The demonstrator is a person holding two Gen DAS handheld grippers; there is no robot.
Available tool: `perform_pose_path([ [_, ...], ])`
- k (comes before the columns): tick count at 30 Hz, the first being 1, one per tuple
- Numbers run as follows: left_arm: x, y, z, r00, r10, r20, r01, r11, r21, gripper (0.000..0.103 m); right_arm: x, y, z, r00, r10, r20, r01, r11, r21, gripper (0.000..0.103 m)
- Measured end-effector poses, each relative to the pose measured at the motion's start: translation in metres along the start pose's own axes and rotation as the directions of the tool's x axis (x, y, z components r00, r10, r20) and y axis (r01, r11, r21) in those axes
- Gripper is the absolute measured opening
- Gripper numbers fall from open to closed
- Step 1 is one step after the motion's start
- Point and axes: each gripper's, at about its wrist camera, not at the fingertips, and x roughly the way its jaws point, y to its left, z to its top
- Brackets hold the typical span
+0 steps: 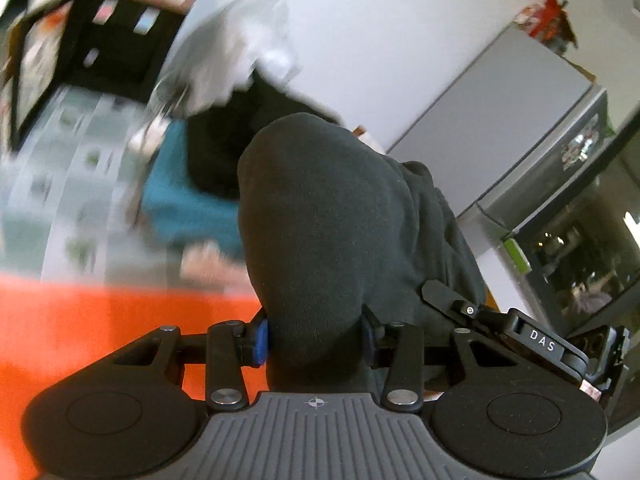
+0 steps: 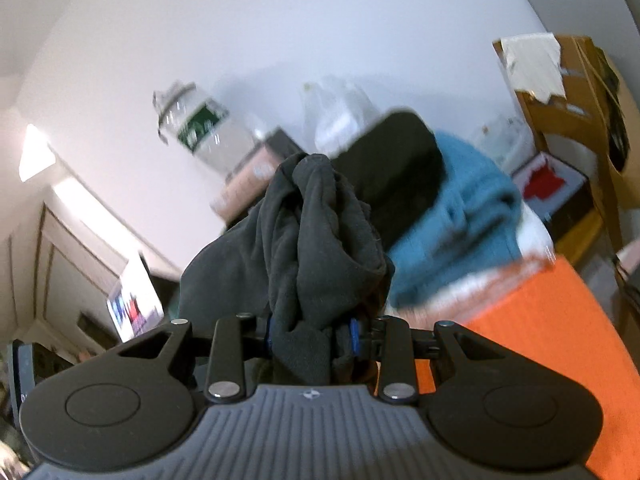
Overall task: Fold clothes
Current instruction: 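Carry the bundle with both tools onto the clothes stack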
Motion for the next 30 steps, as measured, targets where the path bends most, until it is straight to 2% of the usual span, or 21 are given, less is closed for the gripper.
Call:
perform_pose_path([
  [9, 0.062, -0.020, 0.130, 0.999, 0.012, 0.052, -0.018, 0.994, 0.110, 0.046, 0.076, 0.002, 0.105, 0.993, 0.018, 0.118, -0.022, 0.999, 0.034, 0.036],
  [15, 0.115, 0.005, 0.184, 0.999, 0.027, 0.041, -0.031, 0.993, 0.117, 0.047, 0.144, -0.029, 0.150, 0.992, 0.018, 0.124, -0.029, 0.995, 0.092, 0.037],
  [18, 0.154, 0.039, 0.188, 0.999, 0.049, 0.013, -0.050, 0.997, 0.050, 0.049, 0.183, -0.058, 0.154, 0.996, -0.008, 0.089, -0.005, 0.990, 0.144, 0.041],
  [20, 0.175, 0.059, 0.183, 0.998, 0.057, 0.002, -0.057, 0.998, 0.027, 0.050, 0.207, -0.075, 0.150, 0.997, -0.057, 0.047, 0.050, 0.990, 0.132, 0.043],
  [22, 0.184, 0.073, 0.176, 1.000, 0.015, 0.016, -0.016, 1.000, 0.013, 0.054, 0.214, -0.086, 0.146, 0.997, -0.067, 0.034, 0.063, 0.993, 0.100, 0.045],
  [25, 0.189, 0.085, 0.174, 0.999, -0.037, 0.023, 0.037, 0.999, -0.016, 0.060, 0.205, -0.085, 0.149, 0.994, -0.088, 0.067, 0.087, 0.996, 0.017, 0.048],
  [27, 0.190, 0.087, 0.174, 0.999, -0.041, 0.033, 0.042, 0.999, -0.022, 0.064, 0.194, -0.084, 0.153, 0.991, -0.102, 0.089, 0.103, 0.995, -0.011, 0.048],
  [30, 0.187, 0.081, 0.174, 0.998, -0.032, 0.047, 0.032, 0.999, -0.003, 0.067, 0.178, -0.079, 0.159, 0.983, -0.138, 0.124, 0.146, 0.988, -0.056, 0.055],
])
